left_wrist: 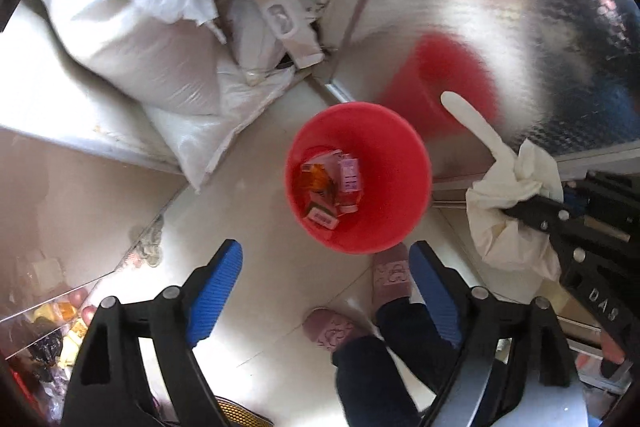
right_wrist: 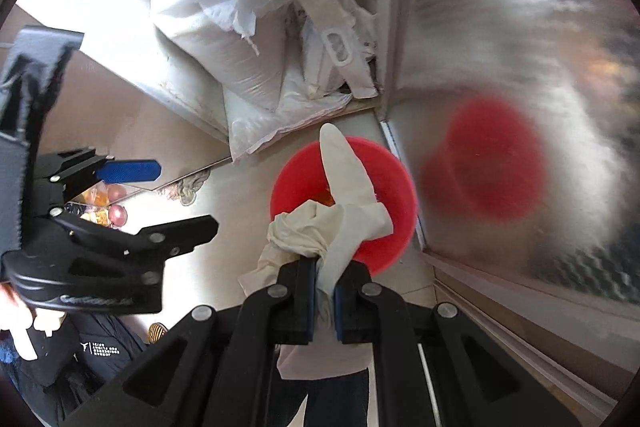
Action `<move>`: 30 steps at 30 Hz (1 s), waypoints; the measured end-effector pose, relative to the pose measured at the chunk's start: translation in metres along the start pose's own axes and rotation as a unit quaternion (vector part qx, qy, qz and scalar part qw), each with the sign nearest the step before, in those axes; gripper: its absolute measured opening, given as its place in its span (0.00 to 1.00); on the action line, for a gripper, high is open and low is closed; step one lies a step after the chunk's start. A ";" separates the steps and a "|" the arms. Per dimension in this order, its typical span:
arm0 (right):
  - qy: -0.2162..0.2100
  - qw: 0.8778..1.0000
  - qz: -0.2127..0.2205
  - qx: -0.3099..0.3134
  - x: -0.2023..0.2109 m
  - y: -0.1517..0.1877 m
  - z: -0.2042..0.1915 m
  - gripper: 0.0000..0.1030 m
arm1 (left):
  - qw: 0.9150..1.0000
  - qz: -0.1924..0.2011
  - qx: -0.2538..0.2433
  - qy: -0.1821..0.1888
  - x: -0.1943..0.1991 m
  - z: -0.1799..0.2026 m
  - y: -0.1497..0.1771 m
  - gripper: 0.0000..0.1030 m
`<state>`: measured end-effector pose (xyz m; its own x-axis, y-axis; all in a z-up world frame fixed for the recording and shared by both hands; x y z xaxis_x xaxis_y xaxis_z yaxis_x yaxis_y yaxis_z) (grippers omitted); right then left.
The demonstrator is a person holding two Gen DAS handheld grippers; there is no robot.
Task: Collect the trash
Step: 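Open the left tool dropping the packet while the right tool releases the glove into the bin, then raise both tools back up toward the blue-lidded jar and brush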
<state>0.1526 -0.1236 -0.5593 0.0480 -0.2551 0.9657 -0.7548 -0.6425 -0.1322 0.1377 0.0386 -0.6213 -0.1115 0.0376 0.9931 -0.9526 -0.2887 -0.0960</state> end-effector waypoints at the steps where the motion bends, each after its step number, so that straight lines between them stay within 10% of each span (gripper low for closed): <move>1: 0.000 1.000 -0.001 0.005 -0.003 -0.001 -0.001 0.06 | 1.000 0.000 0.001 -0.005 -0.001 -0.001 0.002 0.87; 4: 0.004 1.000 -0.002 0.022 -0.013 -0.005 -0.004 0.06 | 1.000 0.002 -0.003 -0.022 -0.006 -0.005 0.005 1.00; 15: 0.021 0.998 -0.026 0.049 -0.042 -0.011 -0.007 0.09 | 1.000 -0.007 0.013 -0.021 -0.020 -0.021 0.007 1.00; 23: 0.036 0.997 -0.019 0.065 -0.048 -0.010 -0.004 0.55 | 1.000 -0.012 0.012 -0.026 -0.025 -0.023 0.011 1.00; 30: 0.049 0.997 -0.020 0.064 -0.034 -0.008 -0.005 0.75 | 1.000 -0.004 0.009 -0.030 -0.003 -0.019 0.016 1.00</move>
<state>0.1534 -0.1065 -0.5896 0.0064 -0.1594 0.9872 -0.6635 -0.7392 -0.1151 0.1175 0.0520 -0.6266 -0.0871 -0.0166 0.9961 -0.9483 -0.3049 -0.0880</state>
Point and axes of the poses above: each gripper's, at about its wrist camera, not at the fingertips, and x roughly against the way its jaws point, z to its right, y to its underside, the point moved 4 cm from there along -x, roughly the way its jaws point, and after that the axes turned 5 degrees about -y, right-handed, at the moved point
